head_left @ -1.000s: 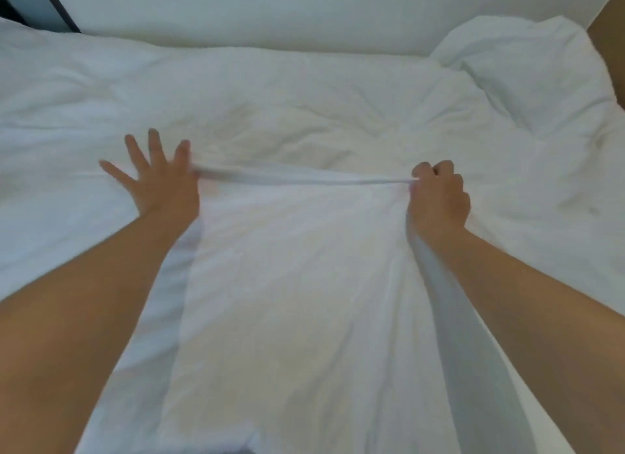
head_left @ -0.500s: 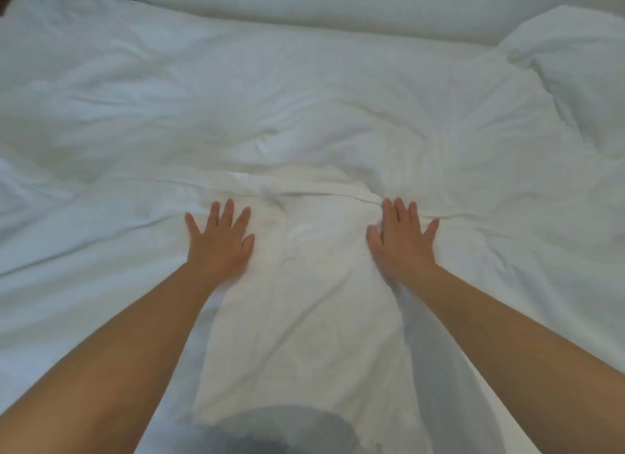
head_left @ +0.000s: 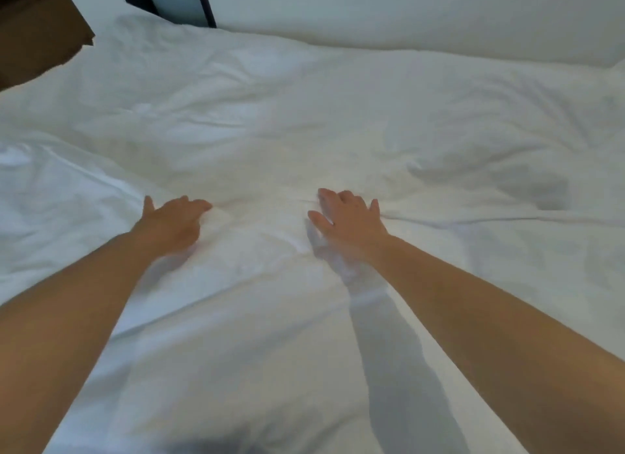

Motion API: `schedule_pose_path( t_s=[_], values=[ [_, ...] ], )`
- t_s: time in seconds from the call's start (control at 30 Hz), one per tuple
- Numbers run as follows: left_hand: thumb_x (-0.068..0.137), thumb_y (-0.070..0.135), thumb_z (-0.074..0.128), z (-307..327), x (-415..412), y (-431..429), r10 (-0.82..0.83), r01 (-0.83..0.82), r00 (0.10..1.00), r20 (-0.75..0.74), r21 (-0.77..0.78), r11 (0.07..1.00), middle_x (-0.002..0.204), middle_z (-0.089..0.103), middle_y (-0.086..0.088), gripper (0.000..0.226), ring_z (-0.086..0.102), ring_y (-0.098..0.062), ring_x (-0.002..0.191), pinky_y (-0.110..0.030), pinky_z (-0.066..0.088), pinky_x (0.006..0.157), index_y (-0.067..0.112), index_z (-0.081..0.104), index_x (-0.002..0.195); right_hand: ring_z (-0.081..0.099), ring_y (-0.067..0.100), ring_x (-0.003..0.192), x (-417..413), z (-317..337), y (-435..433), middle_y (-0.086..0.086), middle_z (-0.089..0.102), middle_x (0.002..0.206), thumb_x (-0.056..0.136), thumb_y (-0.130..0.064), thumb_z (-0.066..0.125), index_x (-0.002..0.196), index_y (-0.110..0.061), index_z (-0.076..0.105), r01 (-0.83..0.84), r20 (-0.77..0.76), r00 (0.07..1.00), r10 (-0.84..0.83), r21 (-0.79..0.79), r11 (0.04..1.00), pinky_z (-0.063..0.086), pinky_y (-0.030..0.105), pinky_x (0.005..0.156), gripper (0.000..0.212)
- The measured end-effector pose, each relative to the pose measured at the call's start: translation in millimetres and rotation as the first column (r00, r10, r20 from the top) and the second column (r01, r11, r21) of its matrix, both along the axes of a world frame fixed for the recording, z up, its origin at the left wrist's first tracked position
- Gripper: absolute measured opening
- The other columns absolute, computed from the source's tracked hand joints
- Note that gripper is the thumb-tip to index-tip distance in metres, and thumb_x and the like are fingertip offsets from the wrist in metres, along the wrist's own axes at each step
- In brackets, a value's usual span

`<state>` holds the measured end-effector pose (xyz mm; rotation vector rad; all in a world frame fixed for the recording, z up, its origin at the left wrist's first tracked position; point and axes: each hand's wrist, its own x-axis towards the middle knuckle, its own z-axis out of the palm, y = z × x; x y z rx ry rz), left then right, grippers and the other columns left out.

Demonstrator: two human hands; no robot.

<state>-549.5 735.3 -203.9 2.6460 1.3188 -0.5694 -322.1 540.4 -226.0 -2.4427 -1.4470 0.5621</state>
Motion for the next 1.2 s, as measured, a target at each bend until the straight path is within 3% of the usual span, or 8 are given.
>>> schedule_pose_path(
  t_s=[0.2,0.37,0.43,0.53,0.8,1.03,1.13,1.2],
  values=[
    [0.101,0.044,0.031,-10.6,-58.0,99.9,-0.375,0.438,0.89,-0.258,0.26,0.861,0.12,0.056,0.007,0.033,0.051,-0.015,0.118,-0.047,0.019,0.114,0.026,0.047,0.123,0.055,0.029,0.112,-33.3,0.8,69.6,0.003,0.056,0.099,0.1,-0.037,0.037,0.09,-0.021,0.051,0.014,0.054,0.999,-0.006,-0.149,0.989,0.032,0.037,0.085,0.023],
    [0.101,0.029,0.041,22.0,-24.0,189.9,-0.163,0.038,0.97,0.177,0.554,0.831,0.115,0.055,-0.013,0.027,0.052,-0.032,0.11,-0.046,0.034,0.099,0.012,0.05,0.12,0.054,0.031,0.111,-12.3,38.4,113.6,0.008,0.059,0.112,0.098,-0.022,0.041,0.109,-0.017,0.055,0.378,0.244,0.856,-0.456,0.307,0.874,0.031,0.039,0.092,0.019],
    [0.101,0.041,0.034,23.5,-19.7,215.1,-0.069,-0.044,0.978,0.197,0.519,0.854,0.142,0.037,-0.016,0.047,0.031,-0.034,0.134,-0.061,0.016,0.11,0.016,0.031,0.141,0.045,0.029,0.126,-15.4,36.4,133.8,0.006,0.052,0.129,0.099,-0.025,0.039,0.127,-0.022,0.051,0.4,0.316,0.807,-0.499,0.328,0.856,0.024,0.048,0.105,0.031],
    [0.096,0.062,0.012,-35.8,-32.0,213.5,-0.079,0.052,0.996,0.051,0.4,0.915,0.163,-0.007,-0.007,0.073,-0.012,-0.031,0.148,-0.066,-0.009,0.11,0.022,-0.005,0.154,0.001,0.029,0.15,-62.4,-17.6,155.6,-0.001,0.007,0.164,0.101,-0.05,0.026,0.153,-0.035,0.016,0.373,0.304,0.884,-0.355,-0.001,0.928,-0.002,0.066,0.111,0.055],
    [0.097,0.06,0.013,-97.2,-25.7,235.3,-0.076,0.055,0.977,0.198,0.111,0.992,0.162,-0.008,-0.011,0.071,-0.005,-0.032,0.149,-0.053,-0.009,0.118,0.02,0.002,0.155,-0.014,0.035,0.148,-61.1,-76.1,189.3,0.0,-0.019,0.162,0.098,-0.058,0.002,0.153,-0.035,-0.012,0.38,0.372,0.895,-0.245,-0.351,0.856,-0.002,0.071,0.11,0.061],
    [0.094,0.029,0.029,-21.3,-74.1,281.9,-0.425,0.292,0.867,0.262,0.423,0.858,0.112,0.065,-0.003,0.043,0.057,-0.022,0.111,-0.045,0.008,0.119,0.021,0.048,0.132,0.027,0.027,0.142,-82.8,-31.9,229.5,0.006,0.03,0.155,0.102,-0.042,0.026,0.148,-0.029,0.031,0.403,0.158,0.913,-0.377,-0.196,0.894,0.019,0.054,0.114,0.048],
    [0.088,0.031,0.03,-6.9,-121.3,343.1,-0.185,0.134,0.864,0.469,0.141,0.981,0.118,0.067,-0.005,0.044,0.058,-0.027,0.11,-0.039,0.028,0.108,0.023,0.053,0.124,0.042,0.026,0.132,-136.9,-15.5,290.9,0.006,0.045,0.142,0.101,-0.047,0.035,0.141,-0.028,0.042,0.194,0.066,0.98,-0.19,-0.064,0.979,0.031,0.042,0.108,0.045],
    [0.091,0.037,0.028,-11.0,-158.7,368.5,-0.141,0.146,0.939,0.313,0.008,0.989,0.122,0.065,-0.005,0.042,0.058,-0.026,0.111,-0.039,0.03,0.105,0.024,0.054,0.121,0.044,0.026,0.13,-171.8,-17.8,326.3,0.006,0.047,0.14,0.098,-0.053,0.037,0.141,-0.023,0.041,0.056,0.044,0.998,-0.052,-0.088,0.995,0.032,0.042,0.105,0.053]
  ],
)
